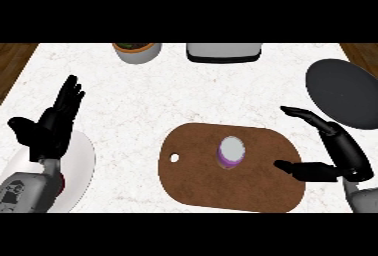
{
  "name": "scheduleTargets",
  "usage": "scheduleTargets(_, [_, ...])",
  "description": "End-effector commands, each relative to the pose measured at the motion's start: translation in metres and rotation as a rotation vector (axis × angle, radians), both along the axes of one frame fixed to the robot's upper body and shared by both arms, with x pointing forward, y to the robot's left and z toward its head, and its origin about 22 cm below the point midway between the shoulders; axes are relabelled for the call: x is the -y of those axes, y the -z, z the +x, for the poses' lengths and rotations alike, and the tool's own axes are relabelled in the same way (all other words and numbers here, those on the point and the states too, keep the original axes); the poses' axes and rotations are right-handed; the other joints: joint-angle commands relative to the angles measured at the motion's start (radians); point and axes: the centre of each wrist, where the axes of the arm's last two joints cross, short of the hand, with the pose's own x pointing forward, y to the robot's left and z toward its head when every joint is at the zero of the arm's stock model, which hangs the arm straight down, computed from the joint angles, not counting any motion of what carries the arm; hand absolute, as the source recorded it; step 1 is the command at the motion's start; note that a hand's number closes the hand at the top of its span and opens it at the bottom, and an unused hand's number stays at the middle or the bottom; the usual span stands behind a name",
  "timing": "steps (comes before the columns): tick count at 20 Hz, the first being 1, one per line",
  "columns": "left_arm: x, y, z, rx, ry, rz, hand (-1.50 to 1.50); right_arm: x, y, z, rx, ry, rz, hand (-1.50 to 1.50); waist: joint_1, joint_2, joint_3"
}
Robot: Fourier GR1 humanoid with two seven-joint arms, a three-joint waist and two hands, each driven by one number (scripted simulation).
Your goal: Pick the can from the cutting board and place it in the pan
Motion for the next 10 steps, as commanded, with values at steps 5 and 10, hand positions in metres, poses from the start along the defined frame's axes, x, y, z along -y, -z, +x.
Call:
scheduleTargets(5, [-0.002,-0.012,-0.009,0.002,0.005,-0.020,0.00,0.044,-0.107,-0.010,0.004,-0.055,-0.373,-1.50,0.010,-0.005,-0.002])
scheduleTargets(10, [0.017,-0.004,0.000,-0.013,0.006,-0.013,0.00,0.020,-0.173,-0.011,-0.064,-0.070,-0.531,-1.50,0.011,-0.001,-0.003])
